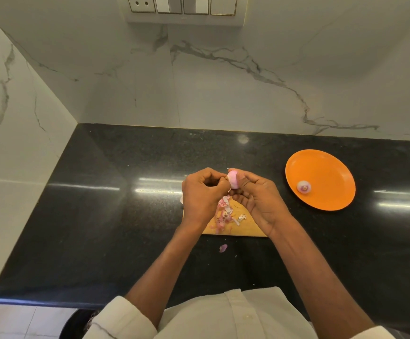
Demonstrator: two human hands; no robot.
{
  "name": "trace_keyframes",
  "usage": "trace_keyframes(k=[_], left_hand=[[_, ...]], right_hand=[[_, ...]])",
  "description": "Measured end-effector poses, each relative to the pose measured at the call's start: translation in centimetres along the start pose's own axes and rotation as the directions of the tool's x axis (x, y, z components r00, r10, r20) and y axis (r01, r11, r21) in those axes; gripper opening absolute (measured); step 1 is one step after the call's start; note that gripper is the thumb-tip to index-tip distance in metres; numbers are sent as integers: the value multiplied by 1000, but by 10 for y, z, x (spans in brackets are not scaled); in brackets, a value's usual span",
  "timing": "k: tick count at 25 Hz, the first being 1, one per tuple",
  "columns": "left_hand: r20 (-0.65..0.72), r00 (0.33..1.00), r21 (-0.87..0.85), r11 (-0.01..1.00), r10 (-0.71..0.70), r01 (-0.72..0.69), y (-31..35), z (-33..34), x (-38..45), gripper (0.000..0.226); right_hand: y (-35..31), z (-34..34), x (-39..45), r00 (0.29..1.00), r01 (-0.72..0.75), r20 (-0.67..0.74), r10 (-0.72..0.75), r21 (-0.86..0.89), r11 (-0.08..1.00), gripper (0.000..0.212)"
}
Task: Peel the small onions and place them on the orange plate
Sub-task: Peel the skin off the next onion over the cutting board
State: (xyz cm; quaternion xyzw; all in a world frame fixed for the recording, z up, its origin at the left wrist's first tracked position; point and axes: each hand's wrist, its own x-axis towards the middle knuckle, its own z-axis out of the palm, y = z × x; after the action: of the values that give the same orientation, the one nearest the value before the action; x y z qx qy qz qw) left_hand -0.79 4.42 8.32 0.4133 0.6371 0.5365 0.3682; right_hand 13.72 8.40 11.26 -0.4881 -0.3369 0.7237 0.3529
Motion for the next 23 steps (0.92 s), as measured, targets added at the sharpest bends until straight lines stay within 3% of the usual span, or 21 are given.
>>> trace_keyframes(k=[2,4,7,10,14,18,23], left_hand=[[94,995,-134,990,-24,36,-1,-4,0,7],[148,989,-151,988,-2,25,1,-5,-1,14],[152,987,-37,998,50,-45,0,-4,0,19],[157,981,140,981,112,-135,0,-4,2,21],[219,958,291,924,187,-247,5,-1,-2,10],[143,967,449,856,213,-255,11,11,-9,13],[11,979,376,906,204,-193,9,11,-12,27]], right_hand=[[-2,2,-1,998,-63,-21,67,145,987,32],[-6,1,-1,997,-53,-47,61,157,986,34],[-9,4,-4,998,-8,-64,11,43,999,37],[-8,6,-6,991,29,-124,-52,-177,984,37],[-3,4,-7,984,57,-146,-107,-311,949,41],[0,7,-9,981,84,-136,-138,-342,936,43],[7,11,-9,980,136,-88,-178,-362,922,47]])
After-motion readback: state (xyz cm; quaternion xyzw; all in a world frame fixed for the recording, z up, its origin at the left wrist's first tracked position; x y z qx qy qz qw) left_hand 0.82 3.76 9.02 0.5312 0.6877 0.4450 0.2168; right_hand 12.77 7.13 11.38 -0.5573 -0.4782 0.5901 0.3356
